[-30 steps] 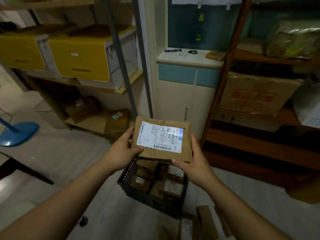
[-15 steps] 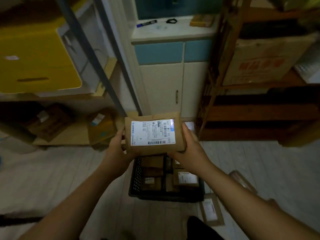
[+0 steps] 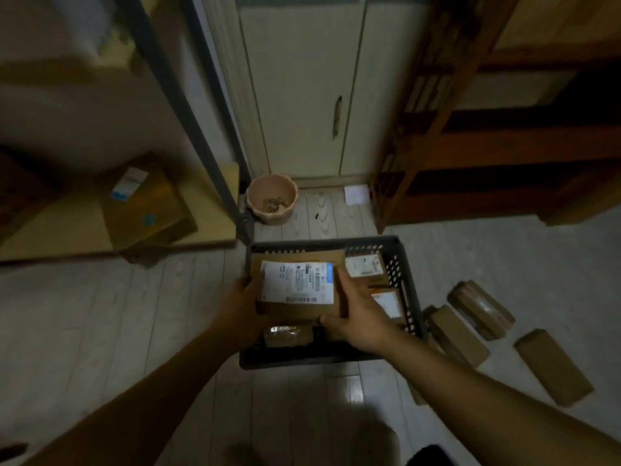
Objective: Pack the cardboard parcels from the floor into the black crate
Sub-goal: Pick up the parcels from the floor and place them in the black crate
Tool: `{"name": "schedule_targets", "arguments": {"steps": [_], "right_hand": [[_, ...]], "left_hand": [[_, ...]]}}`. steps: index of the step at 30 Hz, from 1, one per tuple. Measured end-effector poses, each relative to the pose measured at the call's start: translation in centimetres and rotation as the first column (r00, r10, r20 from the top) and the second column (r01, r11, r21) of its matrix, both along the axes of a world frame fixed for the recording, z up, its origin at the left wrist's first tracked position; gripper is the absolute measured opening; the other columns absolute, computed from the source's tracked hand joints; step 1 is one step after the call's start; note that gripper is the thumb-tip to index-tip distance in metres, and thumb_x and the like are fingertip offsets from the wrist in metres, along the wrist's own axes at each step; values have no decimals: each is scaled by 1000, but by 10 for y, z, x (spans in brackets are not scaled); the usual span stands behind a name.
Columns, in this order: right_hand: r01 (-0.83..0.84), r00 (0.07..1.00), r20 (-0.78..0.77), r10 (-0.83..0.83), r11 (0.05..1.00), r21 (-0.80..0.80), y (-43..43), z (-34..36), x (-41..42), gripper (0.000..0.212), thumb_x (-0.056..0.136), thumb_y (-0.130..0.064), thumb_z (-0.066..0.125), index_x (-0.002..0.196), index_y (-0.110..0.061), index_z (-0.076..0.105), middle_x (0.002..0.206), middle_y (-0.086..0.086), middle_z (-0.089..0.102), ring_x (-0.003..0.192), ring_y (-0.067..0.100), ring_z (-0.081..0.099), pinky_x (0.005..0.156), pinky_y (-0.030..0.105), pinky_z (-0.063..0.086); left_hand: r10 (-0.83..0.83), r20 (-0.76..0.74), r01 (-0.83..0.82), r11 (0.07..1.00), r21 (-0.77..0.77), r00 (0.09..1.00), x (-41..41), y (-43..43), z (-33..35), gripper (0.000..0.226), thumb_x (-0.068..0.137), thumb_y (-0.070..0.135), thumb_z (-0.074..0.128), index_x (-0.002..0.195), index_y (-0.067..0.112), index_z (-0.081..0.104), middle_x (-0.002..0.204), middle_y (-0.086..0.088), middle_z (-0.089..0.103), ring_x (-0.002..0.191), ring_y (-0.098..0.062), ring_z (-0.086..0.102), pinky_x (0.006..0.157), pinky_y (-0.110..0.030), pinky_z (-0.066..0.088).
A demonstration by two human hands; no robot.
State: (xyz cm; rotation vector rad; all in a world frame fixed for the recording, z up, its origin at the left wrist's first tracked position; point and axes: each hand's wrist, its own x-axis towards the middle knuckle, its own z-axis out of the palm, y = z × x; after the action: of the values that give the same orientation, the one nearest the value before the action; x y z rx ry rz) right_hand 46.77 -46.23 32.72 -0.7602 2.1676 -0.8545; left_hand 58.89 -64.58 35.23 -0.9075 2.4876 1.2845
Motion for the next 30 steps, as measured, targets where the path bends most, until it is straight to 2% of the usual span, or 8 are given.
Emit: {"name": "schedule_targets", "arguments": {"steps": [3, 7, 13, 17, 21, 24, 27, 30], "right_hand": [[-81, 995, -44, 85, 991, 103, -5, -91, -5, 93, 88, -41, 63, 150, -39, -6, 159, 2, 4, 140, 25, 26, 112, 36, 29], [-137, 985, -83, 154, 973, 186, -13, -192, -9, 91, 88, -46, 61, 151, -36, -3, 152, 7, 18, 133, 28, 37, 108, 36, 35], [-176, 971, -133, 201, 968, 181, -22, -286, -14, 89, 82, -51, 65, 150, -39, 9, 146, 4, 25, 125, 25, 46, 102, 30, 40], [-226, 959, -133, 250, 959, 174, -29, -308, -14, 90, 79, -53, 68, 148, -44, 11, 145, 4, 26, 127, 25, 44, 100, 26, 36], [-252, 953, -103, 284, 935, 250, -37, -310, -11, 95, 75, -57, 69, 148, -42, 10, 144, 8, 28, 130, 30, 39, 108, 40, 38], [-286, 940, -93, 328, 907, 308, -35, -317, -11, 96, 76, -53, 71, 149, -38, 10, 144, 11, 28, 127, 30, 43, 104, 33, 37], [-335, 916, -88, 391, 869, 365, -35, -329, -10, 95, 80, -45, 72, 150, -32, 9, 145, 16, 29, 127, 32, 44, 103, 32, 37], [-350, 902, -100, 420, 847, 401, -39, -336, -9, 92, 80, -40, 72, 149, -27, 12, 144, 21, 32, 126, 35, 44, 103, 34, 39]], "left_hand": [[-16, 110, 30, 992, -126, 994, -3, -2, -93, 86, 85, 27, 66, 150, 23, 11, 154, -4, 15, 139, -24, 29, 111, -37, 31], [-146, 252, 207, 949, -236, 957, 0, -11, -197, 90, 88, 32, 62, 150, 28, -4, 157, -1, -13, 144, -24, 14, 114, -34, 24], [-284, 268, 376, 830, -412, 921, 1, -38, -278, 86, 82, 36, 67, 149, 27, 14, 157, 6, -3, 140, -19, 24, 109, -27, 31], [-374, 291, 462, 816, -348, 880, 0, -44, -303, 82, 81, 32, 69, 147, 23, 23, 155, 1, 6, 138, -20, 28, 107, -24, 32], [-380, 344, 487, 814, -317, 859, -3, -44, -313, 84, 83, 42, 65, 149, 24, 16, 156, -1, 2, 135, -23, 33, 107, -30, 36], [-349, 393, 461, 855, -238, 851, -5, -39, -335, 82, 88, 41, 59, 150, 29, 5, 158, -4, -1, 134, -29, 36, 109, -37, 38], [-377, 377, 466, 867, -178, 846, -7, -32, -362, 71, 97, 34, 48, 150, 28, 3, 158, -4, -5, 140, -36, 26, 111, -47, 33], [-360, 439, 493, 838, -235, 823, -16, -29, -365, 70, 99, 34, 44, 150, 26, -2, 158, -11, 2, 137, -33, 33, 110, -37, 34]]}}
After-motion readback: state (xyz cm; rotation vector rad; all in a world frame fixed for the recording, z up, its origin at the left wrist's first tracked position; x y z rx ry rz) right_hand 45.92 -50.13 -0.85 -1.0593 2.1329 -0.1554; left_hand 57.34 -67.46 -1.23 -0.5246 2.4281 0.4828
